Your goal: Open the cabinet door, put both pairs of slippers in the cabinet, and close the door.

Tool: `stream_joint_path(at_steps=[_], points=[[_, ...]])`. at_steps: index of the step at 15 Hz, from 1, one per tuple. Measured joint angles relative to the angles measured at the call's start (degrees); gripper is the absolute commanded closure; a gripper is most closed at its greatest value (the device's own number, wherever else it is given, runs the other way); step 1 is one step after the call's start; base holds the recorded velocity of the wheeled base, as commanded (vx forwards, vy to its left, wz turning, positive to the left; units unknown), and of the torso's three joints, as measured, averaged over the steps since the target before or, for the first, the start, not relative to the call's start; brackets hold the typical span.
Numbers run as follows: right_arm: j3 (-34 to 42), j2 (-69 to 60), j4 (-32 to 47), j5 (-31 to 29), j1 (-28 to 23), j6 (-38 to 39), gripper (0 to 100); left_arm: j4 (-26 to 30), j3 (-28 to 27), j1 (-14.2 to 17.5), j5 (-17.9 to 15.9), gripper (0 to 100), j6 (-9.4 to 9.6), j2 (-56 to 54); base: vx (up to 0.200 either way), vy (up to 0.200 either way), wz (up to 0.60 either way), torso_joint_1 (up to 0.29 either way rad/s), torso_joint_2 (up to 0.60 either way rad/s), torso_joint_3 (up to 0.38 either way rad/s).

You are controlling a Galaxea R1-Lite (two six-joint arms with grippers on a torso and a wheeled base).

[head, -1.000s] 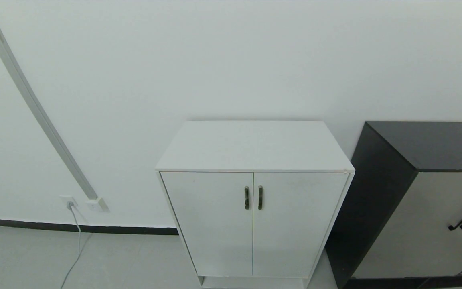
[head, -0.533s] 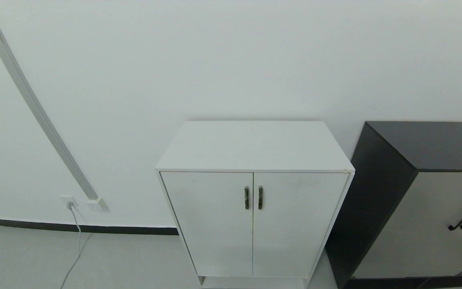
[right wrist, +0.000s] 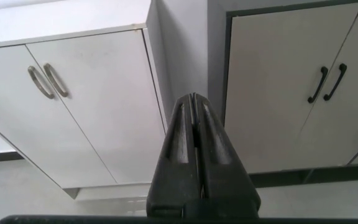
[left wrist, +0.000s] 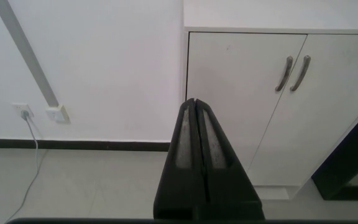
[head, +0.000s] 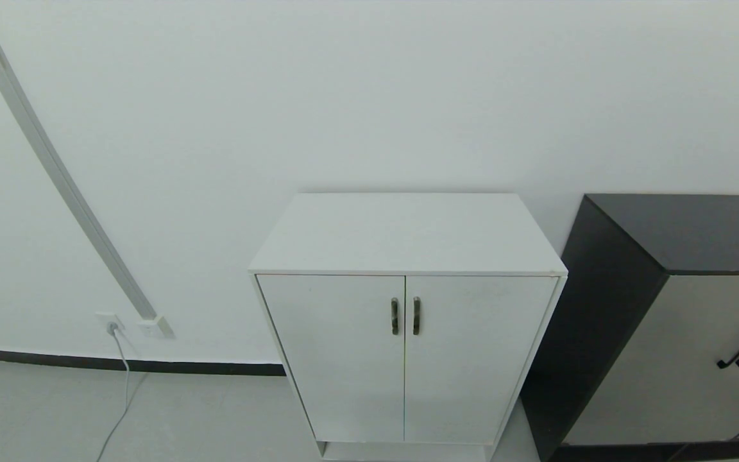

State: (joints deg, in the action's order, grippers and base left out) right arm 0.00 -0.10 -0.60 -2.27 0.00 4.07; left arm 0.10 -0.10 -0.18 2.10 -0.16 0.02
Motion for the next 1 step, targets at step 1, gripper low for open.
stream_joint_path(at_steps=[1], points=[[0.00, 0.00, 0.05, 0.09, 0.00, -0.16, 100, 0.00, 0.00, 0.00, 0.00, 100, 0.00, 0.00, 0.000, 0.000, 0.00, 0.000, 0.00, 0.000]])
